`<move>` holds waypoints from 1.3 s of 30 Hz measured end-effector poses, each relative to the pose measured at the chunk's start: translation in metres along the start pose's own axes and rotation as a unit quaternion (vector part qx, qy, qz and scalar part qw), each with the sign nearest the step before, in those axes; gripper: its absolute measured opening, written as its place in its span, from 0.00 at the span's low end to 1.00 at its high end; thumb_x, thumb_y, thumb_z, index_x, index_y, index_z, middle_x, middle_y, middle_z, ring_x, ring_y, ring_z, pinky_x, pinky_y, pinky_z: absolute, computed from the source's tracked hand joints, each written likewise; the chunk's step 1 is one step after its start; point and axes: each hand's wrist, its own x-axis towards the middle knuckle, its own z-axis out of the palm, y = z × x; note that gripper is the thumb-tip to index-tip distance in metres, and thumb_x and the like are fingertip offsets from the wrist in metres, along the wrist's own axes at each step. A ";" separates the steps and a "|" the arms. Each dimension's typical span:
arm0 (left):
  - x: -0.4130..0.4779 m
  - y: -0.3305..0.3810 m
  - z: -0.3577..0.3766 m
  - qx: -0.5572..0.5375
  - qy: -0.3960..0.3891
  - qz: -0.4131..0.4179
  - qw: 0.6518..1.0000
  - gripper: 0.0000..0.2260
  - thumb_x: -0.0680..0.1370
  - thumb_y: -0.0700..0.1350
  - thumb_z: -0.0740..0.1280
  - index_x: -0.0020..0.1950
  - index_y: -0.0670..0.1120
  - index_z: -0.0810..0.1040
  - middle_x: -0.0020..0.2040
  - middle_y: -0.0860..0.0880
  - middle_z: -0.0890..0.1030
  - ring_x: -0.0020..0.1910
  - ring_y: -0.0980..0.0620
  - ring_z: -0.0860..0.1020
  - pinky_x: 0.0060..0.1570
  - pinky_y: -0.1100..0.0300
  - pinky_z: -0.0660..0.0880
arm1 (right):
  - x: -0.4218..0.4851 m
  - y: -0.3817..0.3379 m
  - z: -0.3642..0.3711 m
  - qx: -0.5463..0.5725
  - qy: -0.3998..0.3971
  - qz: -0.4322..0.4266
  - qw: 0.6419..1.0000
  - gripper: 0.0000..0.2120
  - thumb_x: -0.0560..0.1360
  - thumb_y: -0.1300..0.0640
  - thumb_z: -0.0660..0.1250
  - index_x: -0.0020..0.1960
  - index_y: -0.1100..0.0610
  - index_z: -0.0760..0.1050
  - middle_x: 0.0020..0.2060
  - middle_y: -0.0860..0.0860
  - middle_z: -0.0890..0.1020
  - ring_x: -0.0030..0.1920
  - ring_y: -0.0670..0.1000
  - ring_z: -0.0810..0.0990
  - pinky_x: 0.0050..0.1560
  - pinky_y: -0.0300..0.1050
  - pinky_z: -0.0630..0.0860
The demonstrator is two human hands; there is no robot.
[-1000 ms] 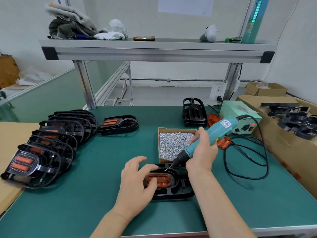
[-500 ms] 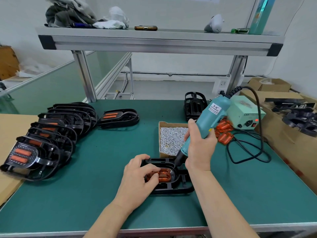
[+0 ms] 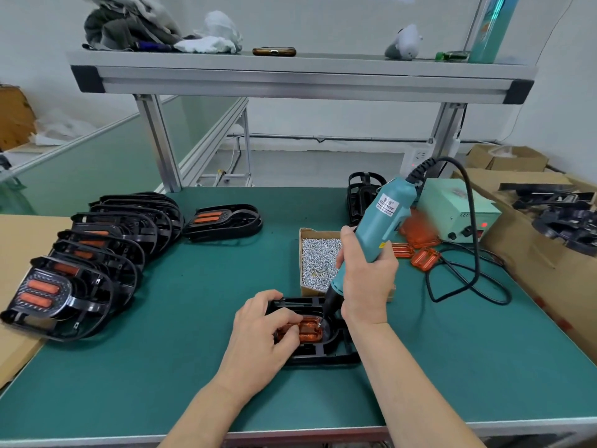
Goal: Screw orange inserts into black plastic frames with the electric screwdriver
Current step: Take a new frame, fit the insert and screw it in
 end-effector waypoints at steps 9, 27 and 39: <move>0.000 0.004 -0.003 0.025 -0.015 -0.010 1.000 0.17 0.75 0.51 0.63 0.63 0.56 0.81 0.61 0.57 0.71 0.63 0.56 0.68 0.67 0.54 0.65 | -0.006 -0.003 0.002 -0.007 -0.032 -0.002 0.999 0.08 0.72 0.56 0.72 0.41 0.56 0.73 0.29 0.53 0.73 0.28 0.47 0.70 0.31 0.38 0.71; 0.002 0.003 -0.001 0.044 -0.022 -0.004 0.999 0.18 0.77 0.44 0.67 0.66 0.51 0.80 0.62 0.53 0.71 0.63 0.53 0.68 0.63 0.60 0.67 | -0.010 0.005 0.007 -0.033 -0.080 -0.025 0.996 0.09 0.73 0.61 0.72 0.40 0.57 0.71 0.26 0.46 0.73 0.26 0.45 0.70 0.29 0.37 0.71; 0.002 0.004 -0.001 0.032 -0.016 -0.006 0.999 0.16 0.77 0.43 0.68 0.65 0.52 0.81 0.61 0.57 0.69 0.62 0.55 0.68 0.64 0.65 0.63 | 0.005 -0.016 -0.007 0.067 -0.063 0.005 0.996 0.06 0.73 0.54 0.73 0.45 0.53 0.77 0.28 0.51 0.74 0.28 0.48 0.72 0.35 0.38 0.74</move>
